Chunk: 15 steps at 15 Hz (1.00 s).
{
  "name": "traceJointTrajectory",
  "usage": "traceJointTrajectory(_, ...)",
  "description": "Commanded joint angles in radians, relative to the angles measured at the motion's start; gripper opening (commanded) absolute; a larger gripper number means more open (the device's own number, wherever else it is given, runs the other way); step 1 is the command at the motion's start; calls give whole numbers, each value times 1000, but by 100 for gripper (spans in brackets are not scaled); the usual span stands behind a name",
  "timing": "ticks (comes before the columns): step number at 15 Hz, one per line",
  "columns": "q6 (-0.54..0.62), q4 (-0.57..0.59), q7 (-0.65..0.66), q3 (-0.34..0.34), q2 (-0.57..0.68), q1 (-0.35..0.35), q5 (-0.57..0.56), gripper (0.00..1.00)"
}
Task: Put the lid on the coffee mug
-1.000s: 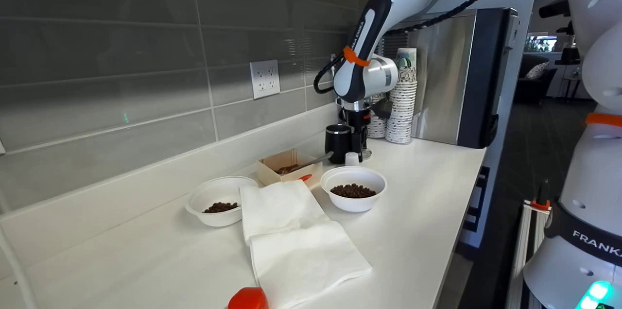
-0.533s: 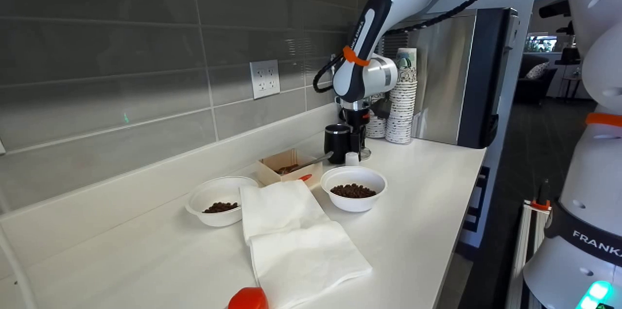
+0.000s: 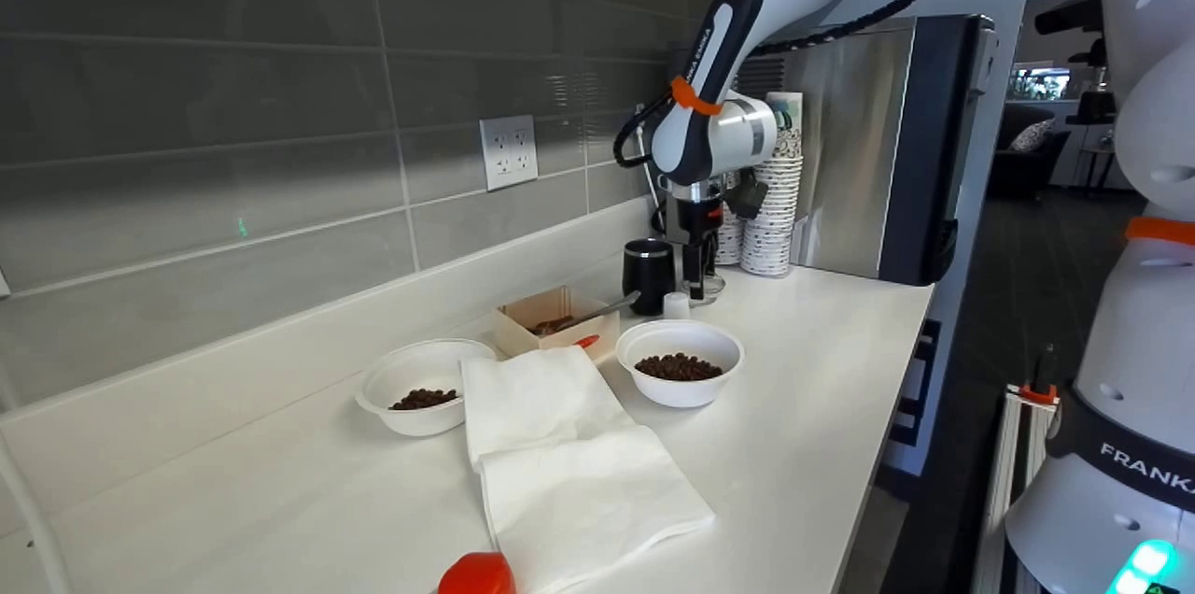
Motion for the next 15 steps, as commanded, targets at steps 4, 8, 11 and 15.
traceJointTrajectory(4,-52,-132,74,-17,-225,15,-9,67)
traceJointTrajectory(8,-73,-188,112,-30,-343,35,-26,67)
traceJointTrajectory(11,-87,-197,112,-30,-389,50,-19,67)
traceJointTrajectory(15,-103,-163,91,-17,-383,84,5,67)
